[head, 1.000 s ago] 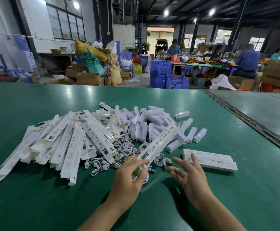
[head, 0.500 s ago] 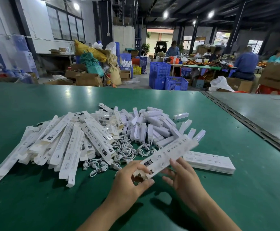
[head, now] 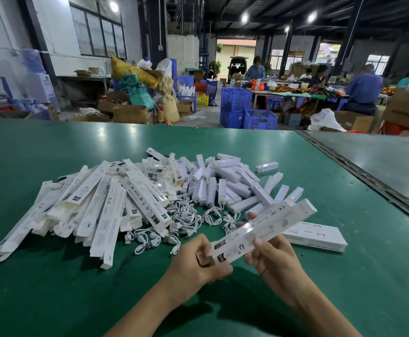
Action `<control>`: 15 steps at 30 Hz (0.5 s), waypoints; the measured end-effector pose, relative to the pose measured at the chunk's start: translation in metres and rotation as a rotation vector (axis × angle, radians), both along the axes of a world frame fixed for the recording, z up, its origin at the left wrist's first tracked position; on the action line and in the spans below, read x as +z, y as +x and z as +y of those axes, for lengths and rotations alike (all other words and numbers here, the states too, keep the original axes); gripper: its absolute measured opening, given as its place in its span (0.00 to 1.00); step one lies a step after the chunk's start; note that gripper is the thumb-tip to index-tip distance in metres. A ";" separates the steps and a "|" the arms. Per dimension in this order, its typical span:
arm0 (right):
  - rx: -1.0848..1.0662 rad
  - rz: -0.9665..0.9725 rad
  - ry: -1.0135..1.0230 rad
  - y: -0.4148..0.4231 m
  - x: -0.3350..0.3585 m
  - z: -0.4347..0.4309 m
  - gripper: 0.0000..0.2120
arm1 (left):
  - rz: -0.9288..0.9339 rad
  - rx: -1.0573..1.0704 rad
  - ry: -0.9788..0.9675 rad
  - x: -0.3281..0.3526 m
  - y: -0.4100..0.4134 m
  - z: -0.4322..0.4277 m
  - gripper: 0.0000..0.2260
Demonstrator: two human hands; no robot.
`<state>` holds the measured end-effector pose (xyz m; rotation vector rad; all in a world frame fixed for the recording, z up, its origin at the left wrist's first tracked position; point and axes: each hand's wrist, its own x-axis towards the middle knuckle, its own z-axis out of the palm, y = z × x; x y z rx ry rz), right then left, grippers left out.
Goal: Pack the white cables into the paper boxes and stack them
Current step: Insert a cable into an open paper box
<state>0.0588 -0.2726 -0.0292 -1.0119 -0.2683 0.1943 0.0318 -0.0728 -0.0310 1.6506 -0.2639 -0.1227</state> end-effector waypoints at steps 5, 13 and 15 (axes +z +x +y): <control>-0.036 0.021 0.022 0.001 -0.002 -0.002 0.14 | -0.158 0.138 0.237 -0.002 -0.005 -0.003 0.22; -0.195 0.089 -0.140 0.003 -0.003 0.003 0.25 | -0.182 0.108 0.171 0.001 -0.006 -0.004 0.09; -0.245 0.112 -0.143 0.005 -0.003 0.002 0.30 | -0.178 0.105 0.168 0.001 -0.006 -0.002 0.08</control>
